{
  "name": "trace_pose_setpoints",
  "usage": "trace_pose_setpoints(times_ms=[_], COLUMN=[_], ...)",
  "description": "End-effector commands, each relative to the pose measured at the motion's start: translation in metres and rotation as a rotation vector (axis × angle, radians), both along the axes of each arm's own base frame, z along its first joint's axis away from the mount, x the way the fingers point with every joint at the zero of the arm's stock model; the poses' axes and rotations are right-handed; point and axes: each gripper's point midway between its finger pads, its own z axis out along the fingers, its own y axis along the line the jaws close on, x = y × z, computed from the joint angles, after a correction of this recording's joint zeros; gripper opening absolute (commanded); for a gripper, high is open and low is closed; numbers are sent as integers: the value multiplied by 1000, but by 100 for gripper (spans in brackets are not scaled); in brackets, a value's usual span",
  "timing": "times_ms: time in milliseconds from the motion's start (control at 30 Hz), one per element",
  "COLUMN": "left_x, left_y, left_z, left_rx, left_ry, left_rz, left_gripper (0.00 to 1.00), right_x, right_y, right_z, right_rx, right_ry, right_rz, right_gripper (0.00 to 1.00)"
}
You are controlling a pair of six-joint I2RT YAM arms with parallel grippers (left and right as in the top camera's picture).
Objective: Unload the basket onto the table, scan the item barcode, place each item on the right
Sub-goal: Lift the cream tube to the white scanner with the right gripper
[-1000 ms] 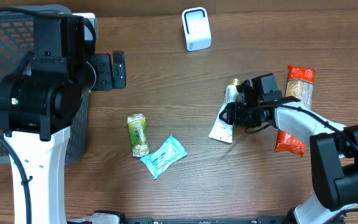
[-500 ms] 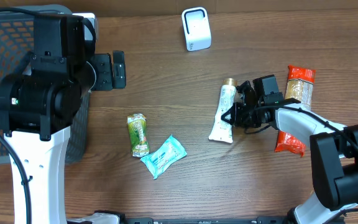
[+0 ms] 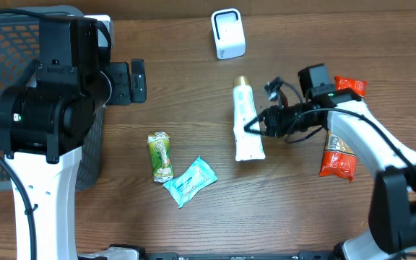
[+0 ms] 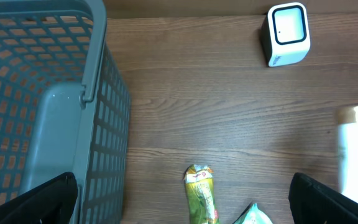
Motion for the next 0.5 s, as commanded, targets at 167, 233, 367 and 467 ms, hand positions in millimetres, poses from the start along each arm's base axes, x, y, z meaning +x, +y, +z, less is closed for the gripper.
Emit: trace_pose_setpoints(times_ms=[167,233,367,467], left_x=[1,1,1,1], left_y=[-2,-2,-2,-2], left_z=[0,0,0,0], left_rx=[7,7,7,7], left_ry=[1,1,1,1], left_rz=[-11,-11,-11,-11], left_gripper=[100,100,100,100], right_x=[-18,-18,-9,12], right_y=[9,9,6,-2], right_z=[98,100,94,79], right_rx=[208,209,153,-5], right_ry=[-234,-234,-193,-155], right_rz=[93,92,28,-108], right_gripper=[4,4,4,4])
